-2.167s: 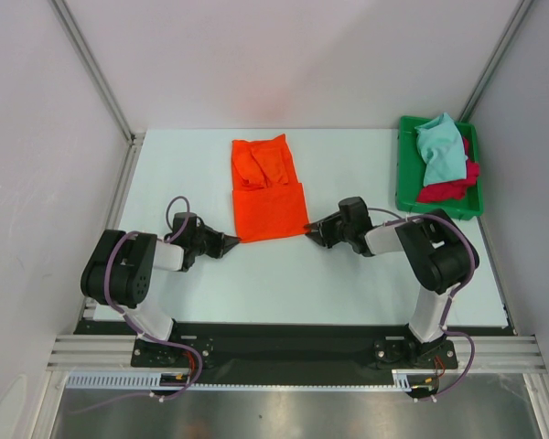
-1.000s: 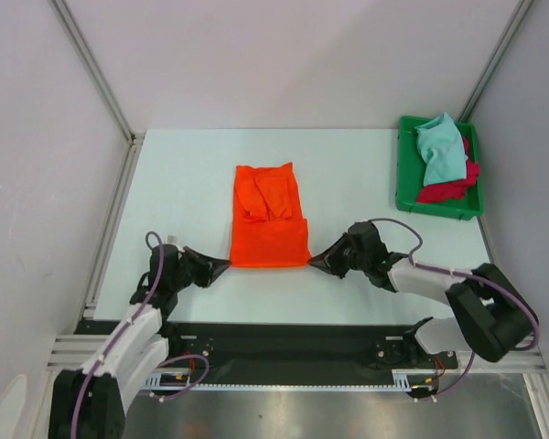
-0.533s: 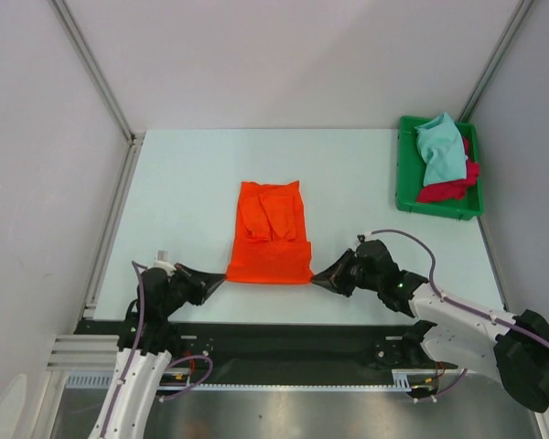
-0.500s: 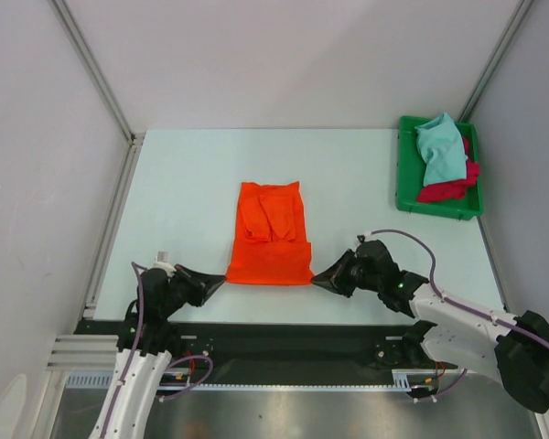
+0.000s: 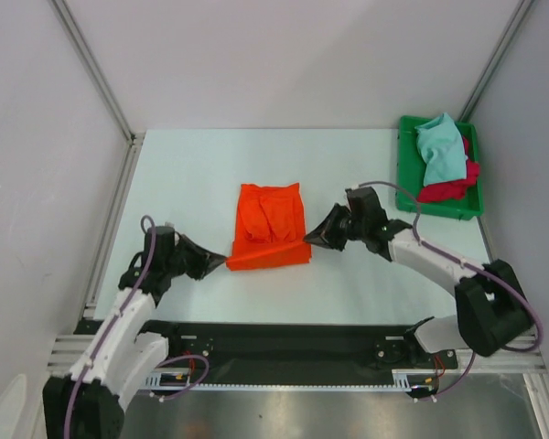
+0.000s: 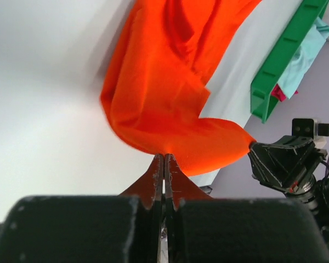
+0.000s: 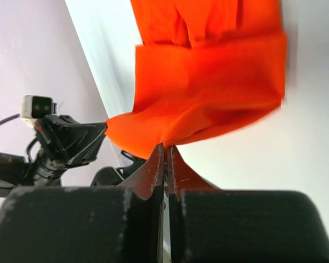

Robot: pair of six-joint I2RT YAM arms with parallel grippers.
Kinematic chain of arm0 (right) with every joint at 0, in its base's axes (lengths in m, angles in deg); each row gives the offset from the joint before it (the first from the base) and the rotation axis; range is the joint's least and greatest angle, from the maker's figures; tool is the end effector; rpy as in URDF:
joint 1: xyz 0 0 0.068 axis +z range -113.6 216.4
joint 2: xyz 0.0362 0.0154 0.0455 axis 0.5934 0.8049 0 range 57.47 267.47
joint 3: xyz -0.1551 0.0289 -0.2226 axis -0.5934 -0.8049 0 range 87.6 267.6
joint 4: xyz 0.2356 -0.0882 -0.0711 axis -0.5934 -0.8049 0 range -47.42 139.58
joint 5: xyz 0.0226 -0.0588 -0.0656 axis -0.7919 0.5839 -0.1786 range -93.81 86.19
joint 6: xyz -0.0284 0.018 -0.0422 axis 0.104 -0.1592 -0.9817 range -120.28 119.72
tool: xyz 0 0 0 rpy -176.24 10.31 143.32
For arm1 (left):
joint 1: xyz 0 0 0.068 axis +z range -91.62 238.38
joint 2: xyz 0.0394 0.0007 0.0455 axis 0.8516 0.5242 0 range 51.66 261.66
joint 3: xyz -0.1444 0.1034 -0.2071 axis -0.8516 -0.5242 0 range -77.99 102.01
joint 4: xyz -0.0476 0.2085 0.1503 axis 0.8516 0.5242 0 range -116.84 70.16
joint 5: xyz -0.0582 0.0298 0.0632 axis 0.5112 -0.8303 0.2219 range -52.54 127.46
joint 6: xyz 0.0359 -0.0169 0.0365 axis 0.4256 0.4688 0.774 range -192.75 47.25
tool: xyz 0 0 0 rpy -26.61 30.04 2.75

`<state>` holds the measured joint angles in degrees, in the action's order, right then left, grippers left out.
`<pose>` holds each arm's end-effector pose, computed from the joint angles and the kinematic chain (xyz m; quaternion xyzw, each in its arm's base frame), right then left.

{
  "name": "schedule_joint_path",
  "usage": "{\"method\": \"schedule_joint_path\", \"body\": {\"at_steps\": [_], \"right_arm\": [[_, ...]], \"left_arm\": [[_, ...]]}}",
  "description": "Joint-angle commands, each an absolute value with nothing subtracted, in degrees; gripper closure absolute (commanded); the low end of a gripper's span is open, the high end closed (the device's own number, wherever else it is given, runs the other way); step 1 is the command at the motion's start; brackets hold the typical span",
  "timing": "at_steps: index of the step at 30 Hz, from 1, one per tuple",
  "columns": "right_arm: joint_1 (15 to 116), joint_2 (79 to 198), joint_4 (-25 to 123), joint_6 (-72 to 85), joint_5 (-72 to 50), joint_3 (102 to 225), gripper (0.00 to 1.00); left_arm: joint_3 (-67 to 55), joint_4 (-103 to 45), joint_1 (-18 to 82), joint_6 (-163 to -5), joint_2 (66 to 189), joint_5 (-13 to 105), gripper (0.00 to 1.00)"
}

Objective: Fold and stack the t-shirts
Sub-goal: Fold the tshirt

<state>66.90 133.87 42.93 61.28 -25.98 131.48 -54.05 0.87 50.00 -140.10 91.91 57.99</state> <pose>0.2341 0.1535 0.2214 0.1578 0.8761 0.4237 0.1675 0.1443 -0.0339 0.1982 -0.3851 0.8228 -0.3654 0.2027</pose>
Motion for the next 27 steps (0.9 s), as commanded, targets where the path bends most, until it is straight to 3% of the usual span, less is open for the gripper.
{"method": "schedule_joint_path", "body": {"at_steps": [1, 12, 27], "right_arm": [[63.3, 142.3, 41.1, 54.4, -32.7, 140.8, 1.0], [55.4, 164.4, 36.1, 49.2, -44.1, 165.3, 1.0], [51.0, 180.9, 34.4, 48.4, -50.1, 181.8, 0.99]], "left_arm": [[-46.1, -10.0, 50.5, -135.0, 102.0, 56.8, 1.0], [-25.1, -17.1, 52.3, -129.9, 133.7, 61.5, 1.0], [-7.4, -18.1, 55.0, -127.2, 155.0, 68.0, 1.0]]}}
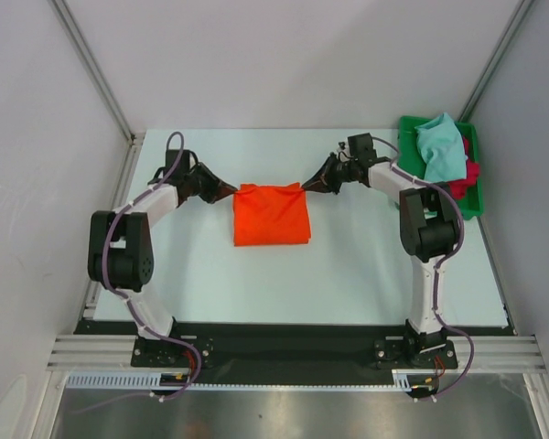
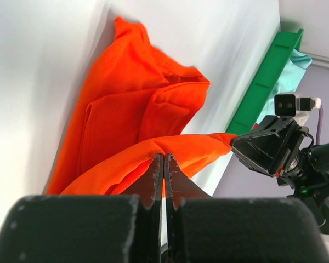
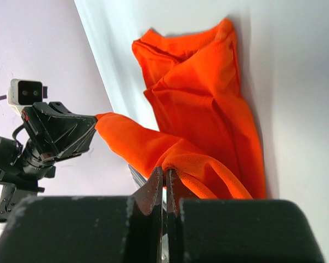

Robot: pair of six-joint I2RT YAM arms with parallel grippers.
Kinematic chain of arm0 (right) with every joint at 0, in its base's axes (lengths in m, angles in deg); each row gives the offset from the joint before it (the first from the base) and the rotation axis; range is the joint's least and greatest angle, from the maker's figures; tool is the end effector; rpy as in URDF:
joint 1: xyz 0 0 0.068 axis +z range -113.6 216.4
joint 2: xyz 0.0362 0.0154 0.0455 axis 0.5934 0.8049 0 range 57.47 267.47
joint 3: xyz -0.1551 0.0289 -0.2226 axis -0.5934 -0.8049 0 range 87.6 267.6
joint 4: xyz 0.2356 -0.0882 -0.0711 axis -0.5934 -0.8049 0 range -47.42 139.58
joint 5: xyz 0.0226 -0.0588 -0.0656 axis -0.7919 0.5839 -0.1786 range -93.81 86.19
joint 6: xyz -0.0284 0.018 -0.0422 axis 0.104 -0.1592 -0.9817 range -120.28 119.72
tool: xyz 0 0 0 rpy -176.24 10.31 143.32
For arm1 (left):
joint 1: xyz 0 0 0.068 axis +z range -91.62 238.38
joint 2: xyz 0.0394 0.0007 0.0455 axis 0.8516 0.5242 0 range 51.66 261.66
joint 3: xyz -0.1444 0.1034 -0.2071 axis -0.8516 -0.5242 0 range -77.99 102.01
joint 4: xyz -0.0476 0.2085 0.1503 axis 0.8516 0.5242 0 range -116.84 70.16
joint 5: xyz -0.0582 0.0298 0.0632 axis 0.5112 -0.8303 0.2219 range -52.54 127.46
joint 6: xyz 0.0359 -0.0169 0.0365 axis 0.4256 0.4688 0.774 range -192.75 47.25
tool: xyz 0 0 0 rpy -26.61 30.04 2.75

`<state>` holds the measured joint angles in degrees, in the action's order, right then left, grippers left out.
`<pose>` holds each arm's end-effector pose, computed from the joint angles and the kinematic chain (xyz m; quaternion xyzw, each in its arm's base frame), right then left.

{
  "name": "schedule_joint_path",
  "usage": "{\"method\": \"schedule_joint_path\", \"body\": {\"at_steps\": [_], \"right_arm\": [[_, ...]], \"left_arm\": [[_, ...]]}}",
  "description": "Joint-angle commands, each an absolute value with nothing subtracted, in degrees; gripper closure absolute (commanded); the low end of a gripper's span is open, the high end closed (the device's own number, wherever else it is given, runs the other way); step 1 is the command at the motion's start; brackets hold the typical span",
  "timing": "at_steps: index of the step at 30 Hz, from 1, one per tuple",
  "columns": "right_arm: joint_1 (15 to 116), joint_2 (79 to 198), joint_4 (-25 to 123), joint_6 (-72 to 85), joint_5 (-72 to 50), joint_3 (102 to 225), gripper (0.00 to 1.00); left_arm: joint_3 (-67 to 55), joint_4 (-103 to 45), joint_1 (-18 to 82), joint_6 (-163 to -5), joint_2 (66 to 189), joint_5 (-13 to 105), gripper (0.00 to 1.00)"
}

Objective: Fold and stack the t-shirts
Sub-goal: Fold the tshirt

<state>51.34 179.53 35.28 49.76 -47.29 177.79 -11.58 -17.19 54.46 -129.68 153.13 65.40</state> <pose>0.4468 0.1446 0.1868 0.1280 0.8633 0.4761 0.1079 0.3805 -0.0428 0.2064 -0.3164 0.8430 -0.3813 0.2094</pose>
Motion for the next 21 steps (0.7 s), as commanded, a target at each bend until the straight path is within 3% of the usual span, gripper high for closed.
{"method": "schedule_joint_path", "body": {"at_steps": [1, 15, 19, 21], "right_arm": [[50.8, 181.3, 34.2, 48.4, -50.4, 182.7, 0.98], [49.7, 189.0, 35.7, 50.7, -51.3, 189.8, 0.95], [48.8, 192.1, 36.5, 50.6, -50.9, 192.5, 0.87], [47.4, 194.5, 35.9, 49.9, -50.9, 195.3, 0.79]], "left_arm": [[-6.8, -18.0, 55.0, -127.0, 155.8, 68.4, 1.0], [-0.4, -17.6, 56.4, -126.5, 164.5, 69.4, 1.0], [2.4, -17.3, 57.3, -125.8, 167.8, 70.1, 0.99], [5.2, -17.6, 57.6, -123.2, 170.5, 69.6, 0.87]]}}
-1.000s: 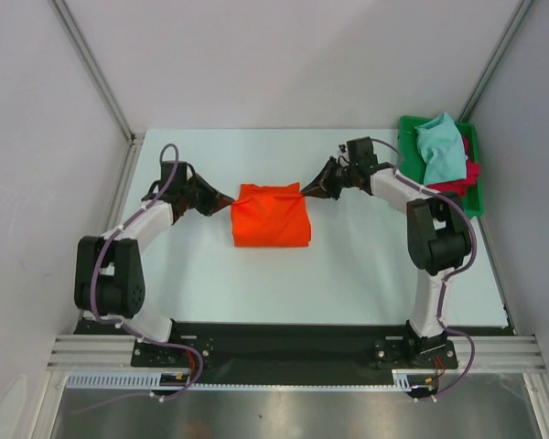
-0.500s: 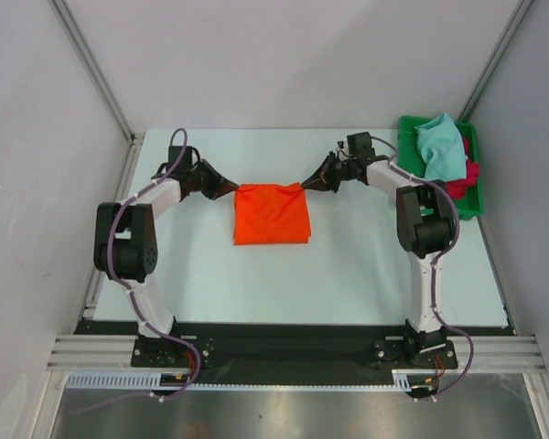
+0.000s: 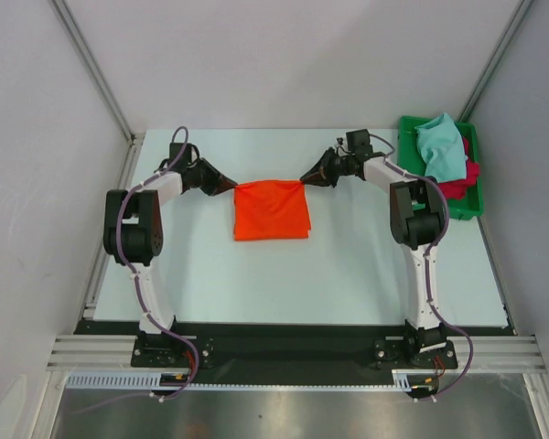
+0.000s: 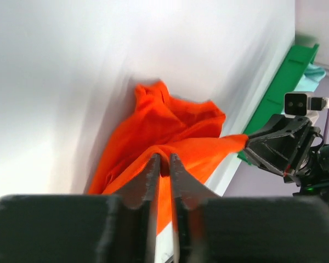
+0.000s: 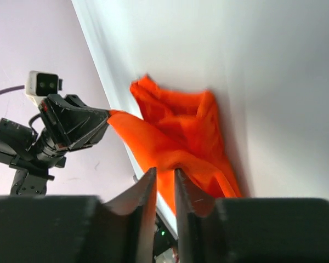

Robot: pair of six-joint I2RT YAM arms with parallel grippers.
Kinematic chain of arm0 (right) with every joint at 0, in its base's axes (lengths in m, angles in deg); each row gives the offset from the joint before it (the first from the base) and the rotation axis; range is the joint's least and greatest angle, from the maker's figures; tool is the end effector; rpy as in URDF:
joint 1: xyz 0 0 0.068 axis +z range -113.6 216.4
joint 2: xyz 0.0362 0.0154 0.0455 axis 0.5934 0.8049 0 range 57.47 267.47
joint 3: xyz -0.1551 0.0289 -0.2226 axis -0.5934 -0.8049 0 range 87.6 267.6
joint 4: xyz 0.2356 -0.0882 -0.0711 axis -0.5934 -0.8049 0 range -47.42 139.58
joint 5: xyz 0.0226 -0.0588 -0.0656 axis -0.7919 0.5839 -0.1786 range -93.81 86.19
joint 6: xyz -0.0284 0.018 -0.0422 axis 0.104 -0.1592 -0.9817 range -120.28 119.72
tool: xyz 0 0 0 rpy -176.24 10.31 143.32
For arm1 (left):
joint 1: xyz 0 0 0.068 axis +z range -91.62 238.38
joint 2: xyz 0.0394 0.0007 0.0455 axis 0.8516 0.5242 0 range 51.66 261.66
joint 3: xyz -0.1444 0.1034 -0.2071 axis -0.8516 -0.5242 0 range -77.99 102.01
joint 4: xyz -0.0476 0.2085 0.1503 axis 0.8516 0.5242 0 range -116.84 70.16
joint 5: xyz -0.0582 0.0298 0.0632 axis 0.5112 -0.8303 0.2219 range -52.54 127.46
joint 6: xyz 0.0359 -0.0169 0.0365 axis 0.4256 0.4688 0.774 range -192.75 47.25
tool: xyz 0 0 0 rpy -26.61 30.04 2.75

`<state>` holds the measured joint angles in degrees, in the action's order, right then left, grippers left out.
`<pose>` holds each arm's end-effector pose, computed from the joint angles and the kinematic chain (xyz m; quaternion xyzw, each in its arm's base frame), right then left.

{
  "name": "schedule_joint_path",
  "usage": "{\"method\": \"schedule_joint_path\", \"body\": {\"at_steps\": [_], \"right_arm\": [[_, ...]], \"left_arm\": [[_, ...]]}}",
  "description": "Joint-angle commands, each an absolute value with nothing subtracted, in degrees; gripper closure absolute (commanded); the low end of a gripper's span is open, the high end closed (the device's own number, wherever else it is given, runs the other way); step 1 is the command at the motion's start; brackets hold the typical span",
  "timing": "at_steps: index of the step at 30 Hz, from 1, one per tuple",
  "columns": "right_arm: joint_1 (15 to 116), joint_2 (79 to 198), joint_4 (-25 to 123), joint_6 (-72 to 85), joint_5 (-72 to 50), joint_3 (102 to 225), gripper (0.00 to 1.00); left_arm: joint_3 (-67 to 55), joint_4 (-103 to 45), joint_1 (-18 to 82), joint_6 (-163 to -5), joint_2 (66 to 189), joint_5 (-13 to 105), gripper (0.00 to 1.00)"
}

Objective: Fold and stack the t-shirts
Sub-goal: Fold the tshirt

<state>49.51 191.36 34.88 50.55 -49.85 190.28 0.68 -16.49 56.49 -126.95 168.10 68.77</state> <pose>0.4932 0.1412 0.1572 0.1369 0.8547 0.4904 0.1012 0.4369 -0.0329 0.1695 -0.3097 0.8498 -0.3842 0.1853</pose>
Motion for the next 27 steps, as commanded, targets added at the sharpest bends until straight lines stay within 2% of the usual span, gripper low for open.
{"method": "schedule_joint_path", "body": {"at_steps": [1, 2, 3, 7, 8, 10, 13, 16, 20, 23, 27], "right_arm": [[46.9, 195.5, 36.0, 49.3, -51.1, 198.5, 0.75], [46.3, 197.6, 35.5, 47.4, -50.9, 200.3, 0.68], [45.6, 198.6, 33.2, 46.4, -50.9, 202.2, 0.65], [43.2, 199.1, 23.2, 38.9, -49.6, 210.2, 0.57], [43.0, 197.0, 19.6, 35.2, -48.8, 209.8, 0.52], [43.2, 193.7, 18.6, 33.2, -48.3, 207.1, 0.52], [44.7, 185.2, 25.9, 34.5, -48.5, 194.7, 0.52], [48.0, 176.8, 38.8, 39.7, -47.1, 181.2, 0.54], [52.0, 172.4, 62.0, 50.7, -44.8, 167.8, 0.67], [55.6, 174.1, 72.0, 57.7, -42.9, 163.6, 0.77], [58.8, 179.1, 79.7, 61.2, -39.1, 163.9, 0.82]], "left_arm": [[7.2, -15.1, 57.7, -121.5, 172.1, 69.3, 0.81], [12.3, -13.1, 57.9, -117.8, 175.1, 69.4, 0.73], [14.8, -10.9, 57.9, -116.1, 176.5, 69.4, 0.69], [16.9, -6.6, 58.1, -110.9, 173.5, 67.0, 0.61], [15.7, -6.4, 58.1, -109.2, 171.7, 65.9, 0.6], [12.0, -7.1, 58.0, -108.0, 166.8, 66.5, 0.59], [3.8, -12.8, 57.3, -109.7, 159.3, 69.5, 0.59], [-3.6, -22.6, 55.1, -112.7, 152.8, 72.2, 0.6], [-17.8, -41.5, 51.7, -123.4, 149.7, 75.9, 0.64], [-24.0, -55.2, 49.9, -131.1, 152.1, 77.5, 0.69], [-28.3, -74.9, 50.0, -137.9, 158.1, 76.6, 0.72]]}}
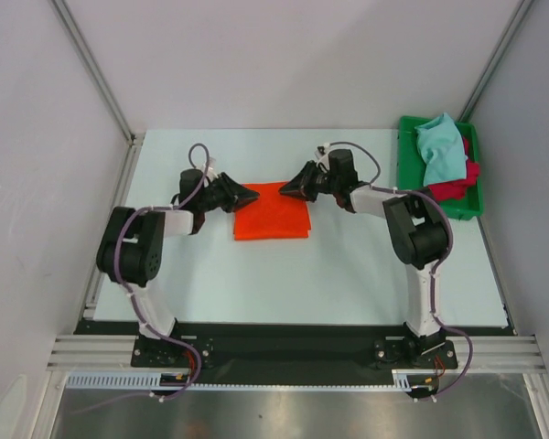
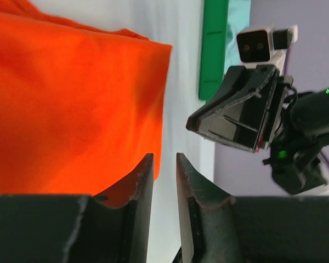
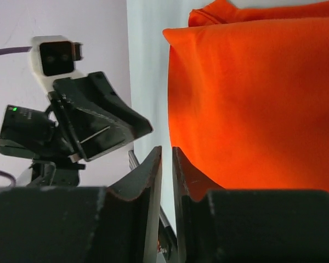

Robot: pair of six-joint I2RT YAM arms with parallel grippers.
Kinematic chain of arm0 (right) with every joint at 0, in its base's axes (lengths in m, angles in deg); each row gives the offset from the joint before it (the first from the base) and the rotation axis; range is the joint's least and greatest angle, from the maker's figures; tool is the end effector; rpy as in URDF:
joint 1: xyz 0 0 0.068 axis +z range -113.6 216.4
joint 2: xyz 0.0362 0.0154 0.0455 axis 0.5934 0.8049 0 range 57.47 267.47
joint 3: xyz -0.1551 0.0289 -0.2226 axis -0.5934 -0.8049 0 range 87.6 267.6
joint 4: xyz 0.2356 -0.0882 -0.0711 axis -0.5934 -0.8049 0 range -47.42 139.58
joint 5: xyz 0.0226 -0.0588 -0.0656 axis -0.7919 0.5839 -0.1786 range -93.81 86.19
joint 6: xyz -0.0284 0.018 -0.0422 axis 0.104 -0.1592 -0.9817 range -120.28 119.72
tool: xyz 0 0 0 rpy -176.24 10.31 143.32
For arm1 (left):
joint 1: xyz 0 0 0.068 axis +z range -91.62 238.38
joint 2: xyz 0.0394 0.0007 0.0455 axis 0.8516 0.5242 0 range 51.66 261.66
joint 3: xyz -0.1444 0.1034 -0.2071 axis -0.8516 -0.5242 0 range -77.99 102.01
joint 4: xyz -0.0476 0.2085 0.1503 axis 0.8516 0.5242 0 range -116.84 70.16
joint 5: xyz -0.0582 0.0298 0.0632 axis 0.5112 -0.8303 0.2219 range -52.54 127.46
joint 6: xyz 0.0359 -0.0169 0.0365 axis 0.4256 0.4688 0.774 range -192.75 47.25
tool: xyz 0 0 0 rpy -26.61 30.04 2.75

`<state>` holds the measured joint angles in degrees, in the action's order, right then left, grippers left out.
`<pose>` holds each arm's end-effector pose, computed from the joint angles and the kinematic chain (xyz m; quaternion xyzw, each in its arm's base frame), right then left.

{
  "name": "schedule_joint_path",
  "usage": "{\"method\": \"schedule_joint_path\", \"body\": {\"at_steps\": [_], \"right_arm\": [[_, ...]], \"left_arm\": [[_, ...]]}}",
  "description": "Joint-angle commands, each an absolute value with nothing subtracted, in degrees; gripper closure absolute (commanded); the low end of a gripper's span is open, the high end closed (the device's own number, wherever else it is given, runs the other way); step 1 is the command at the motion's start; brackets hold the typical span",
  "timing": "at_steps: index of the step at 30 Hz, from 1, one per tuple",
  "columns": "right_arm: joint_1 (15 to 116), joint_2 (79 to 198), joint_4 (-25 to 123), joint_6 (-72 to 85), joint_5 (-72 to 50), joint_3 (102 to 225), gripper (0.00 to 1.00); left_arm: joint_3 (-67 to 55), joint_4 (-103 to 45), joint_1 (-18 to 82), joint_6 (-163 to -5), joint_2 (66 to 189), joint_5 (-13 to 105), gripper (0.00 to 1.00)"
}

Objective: Fold and stack the t-shirts
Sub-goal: Fold the tshirt

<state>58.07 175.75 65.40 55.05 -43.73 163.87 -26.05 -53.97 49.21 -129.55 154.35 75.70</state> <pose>0.4174 0.1904 0.1819 0.0583 0.8160 0.5360 0.2084 0.3647 -0.0812 0.1785 -0.1551 0.7958 -0.5115 0.2847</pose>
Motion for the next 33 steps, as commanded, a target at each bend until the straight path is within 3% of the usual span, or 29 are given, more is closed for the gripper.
{"method": "schedule_joint_path", "body": {"at_steps": [1, 7, 12, 33], "right_arm": [[59.6, 180.5, 80.9, 61.9, -38.4, 164.2, 0.83], [60.3, 192.8, 93.3, 67.3, -37.5, 169.7, 0.87], [58.0, 198.7, 96.9, 69.2, -36.3, 172.0, 0.87], [53.1, 203.9, 76.5, 66.5, -32.9, 181.6, 0.83]], "left_arm": [[-28.3, -77.7, 50.0, -140.0, 159.6, 76.3, 0.73], [-26.0, -100.2, 50.7, -149.3, 175.7, 75.5, 0.76], [-23.1, -107.6, 52.5, -152.6, 183.0, 73.5, 0.77], [-8.5, -76.0, 55.0, -139.1, 187.8, 72.4, 0.78]]}}
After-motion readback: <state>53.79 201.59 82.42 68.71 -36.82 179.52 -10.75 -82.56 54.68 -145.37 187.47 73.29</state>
